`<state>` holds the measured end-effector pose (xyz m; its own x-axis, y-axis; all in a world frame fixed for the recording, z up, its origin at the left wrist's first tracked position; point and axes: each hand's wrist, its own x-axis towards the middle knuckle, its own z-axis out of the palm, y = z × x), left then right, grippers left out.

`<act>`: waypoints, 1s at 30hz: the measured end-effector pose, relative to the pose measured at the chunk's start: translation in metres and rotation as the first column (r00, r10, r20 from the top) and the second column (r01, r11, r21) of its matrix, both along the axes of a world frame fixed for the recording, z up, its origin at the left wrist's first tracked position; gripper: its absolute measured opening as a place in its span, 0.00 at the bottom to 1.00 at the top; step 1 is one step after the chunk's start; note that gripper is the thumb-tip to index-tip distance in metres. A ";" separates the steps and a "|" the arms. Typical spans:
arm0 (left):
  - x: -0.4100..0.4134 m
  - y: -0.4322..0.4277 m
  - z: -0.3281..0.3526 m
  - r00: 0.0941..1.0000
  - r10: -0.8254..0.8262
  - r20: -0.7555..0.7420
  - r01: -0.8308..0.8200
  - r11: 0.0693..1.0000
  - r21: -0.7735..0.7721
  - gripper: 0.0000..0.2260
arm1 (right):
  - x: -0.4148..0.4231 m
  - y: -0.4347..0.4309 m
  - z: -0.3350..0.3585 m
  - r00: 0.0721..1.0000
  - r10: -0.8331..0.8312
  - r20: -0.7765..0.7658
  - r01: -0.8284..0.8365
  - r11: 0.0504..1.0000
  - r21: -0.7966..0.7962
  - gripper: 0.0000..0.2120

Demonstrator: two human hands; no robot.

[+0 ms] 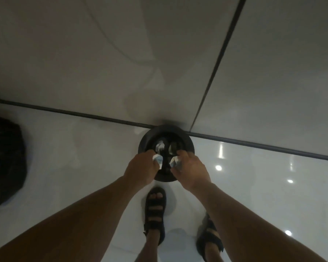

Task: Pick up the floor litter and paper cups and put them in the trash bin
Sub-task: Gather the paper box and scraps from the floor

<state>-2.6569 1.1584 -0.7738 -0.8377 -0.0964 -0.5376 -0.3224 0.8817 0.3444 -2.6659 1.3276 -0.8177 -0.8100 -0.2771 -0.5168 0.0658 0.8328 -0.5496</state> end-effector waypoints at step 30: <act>-0.023 0.065 0.057 0.786 -0.613 0.078 0.616 0.787 -0.035 0.29 | 0.087 0.067 0.078 0.872 -0.490 0.019 0.485 0.867 0.115 0.37</act>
<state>-2.6799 1.2236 -0.7165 -0.6968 0.3972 -0.5973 0.2761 0.9171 0.2876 -2.5789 1.3945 -0.7400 -0.8027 0.2035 -0.5606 0.5011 0.7399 -0.4489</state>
